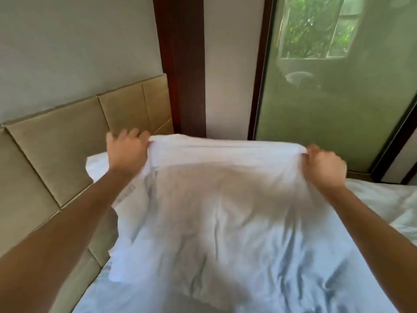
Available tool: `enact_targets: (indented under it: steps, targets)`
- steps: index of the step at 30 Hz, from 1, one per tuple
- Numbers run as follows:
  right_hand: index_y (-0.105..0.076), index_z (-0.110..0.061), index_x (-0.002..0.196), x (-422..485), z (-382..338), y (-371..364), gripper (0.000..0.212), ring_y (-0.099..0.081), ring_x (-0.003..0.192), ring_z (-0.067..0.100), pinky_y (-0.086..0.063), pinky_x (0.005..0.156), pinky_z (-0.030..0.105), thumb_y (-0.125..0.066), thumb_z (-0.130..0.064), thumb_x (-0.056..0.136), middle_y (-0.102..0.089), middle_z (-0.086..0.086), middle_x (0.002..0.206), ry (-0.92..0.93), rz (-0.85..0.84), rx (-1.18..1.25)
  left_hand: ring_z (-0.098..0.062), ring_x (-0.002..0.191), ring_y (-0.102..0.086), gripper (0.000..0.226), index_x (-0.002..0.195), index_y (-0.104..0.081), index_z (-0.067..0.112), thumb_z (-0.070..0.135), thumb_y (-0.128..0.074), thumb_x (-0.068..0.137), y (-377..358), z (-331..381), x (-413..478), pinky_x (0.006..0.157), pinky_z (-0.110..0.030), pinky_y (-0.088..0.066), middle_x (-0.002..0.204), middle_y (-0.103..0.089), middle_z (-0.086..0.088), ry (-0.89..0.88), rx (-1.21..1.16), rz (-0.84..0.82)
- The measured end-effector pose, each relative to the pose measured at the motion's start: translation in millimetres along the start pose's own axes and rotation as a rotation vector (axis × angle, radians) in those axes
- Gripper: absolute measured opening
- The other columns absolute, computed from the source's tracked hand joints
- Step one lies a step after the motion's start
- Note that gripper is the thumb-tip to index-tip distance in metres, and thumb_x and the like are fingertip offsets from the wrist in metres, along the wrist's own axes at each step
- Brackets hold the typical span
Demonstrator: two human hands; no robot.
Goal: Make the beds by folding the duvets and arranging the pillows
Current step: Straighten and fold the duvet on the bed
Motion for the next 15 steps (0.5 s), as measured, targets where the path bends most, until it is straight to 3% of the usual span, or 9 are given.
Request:
enact_targets:
  steps: [3,4,6,8,10,12,15]
  targets:
    - [-0.054,0.001,0.102,87.1,0.5,47.8,0.031,-0.058,0.087,0.048,-0.043,0.073,0.041,-0.036,-0.021,0.090,-0.059,0.033,0.095,-0.121,0.296,0.141,-0.038,0.085,-0.048,0.024,0.102,-0.063,0.001,0.020,-0.052,0.094,25.6,19.7,97.2,0.073,-0.041,-0.029,0.096,-0.052,-0.024,0.023,-0.084,0.273]
    - [-0.053,0.000,0.103,110.0,-0.6,47.9,0.025,-0.057,0.090,0.047,-0.040,0.071,0.039,-0.039,-0.017,0.092,-0.059,0.031,0.099,-0.163,0.321,0.184,-0.037,0.082,-0.046,0.024,0.108,-0.060,0.002,0.019,-0.049,0.096,16.4,26.5,122.0,0.069,-0.039,-0.029,0.100,-0.050,-0.022,0.083,-0.138,0.253]
    - [-0.052,-0.005,0.117,140.2,-14.7,12.4,0.029,-0.055,0.100,0.042,-0.040,0.073,0.038,-0.040,-0.019,0.095,-0.056,0.025,0.112,-0.143,0.279,0.223,-0.038,0.094,-0.050,0.038,0.134,-0.043,0.010,0.011,-0.045,0.096,-32.1,47.8,149.2,0.074,-0.045,-0.039,0.120,-0.045,-0.020,0.150,-0.166,0.018]
    - [-0.026,-0.016,0.146,147.2,-34.5,-66.0,0.057,-0.044,0.122,0.038,-0.038,0.097,0.045,-0.038,-0.034,0.093,-0.042,0.021,0.137,0.060,0.047,0.154,-0.039,0.127,-0.039,0.069,0.150,-0.011,0.023,0.009,-0.046,0.093,-111.8,73.7,133.0,0.099,-0.050,-0.038,0.147,-0.025,-0.017,0.086,-0.095,-0.366]
    - [0.013,-0.026,0.149,121.6,-39.6,-153.2,0.084,-0.014,0.142,0.040,-0.015,0.116,0.050,-0.046,-0.042,0.091,-0.008,0.021,0.156,0.217,-0.296,-0.041,-0.034,0.145,-0.009,0.077,0.151,0.001,0.031,0.012,-0.045,0.092,-192.3,93.9,75.0,0.115,-0.052,-0.016,0.158,0.004,-0.015,0.004,-0.010,-0.745]
    - [0.018,-0.033,0.147,76.1,-19.9,-215.4,0.090,0.009,0.144,0.040,-0.003,0.116,0.051,-0.053,-0.039,0.092,0.017,0.018,0.156,0.179,-0.582,-0.126,-0.033,0.146,0.001,0.068,0.151,-0.002,0.032,0.021,-0.040,0.094,-248.1,106.4,2.9,0.117,-0.053,-0.009,0.157,0.015,-0.014,-0.061,0.048,-0.994]
    - [0.013,-0.033,0.149,1.0,14.5,-258.4,0.080,0.016,0.143,0.037,0.001,0.116,0.051,-0.047,-0.038,0.096,0.022,0.015,0.155,0.158,-0.904,-0.194,-0.032,0.145,-0.006,0.063,0.150,-0.007,0.033,0.029,-0.037,0.096,-281.2,102.8,-83.8,0.115,-0.051,-0.015,0.158,0.011,-0.012,-0.113,0.080,-1.256]
Point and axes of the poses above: each hand's wrist, its own x-axis towards the middle knuckle, its own y-axis out of the back of the hand, z = x × y, the point moved 6 cm from there along x, towards the middle knuckle
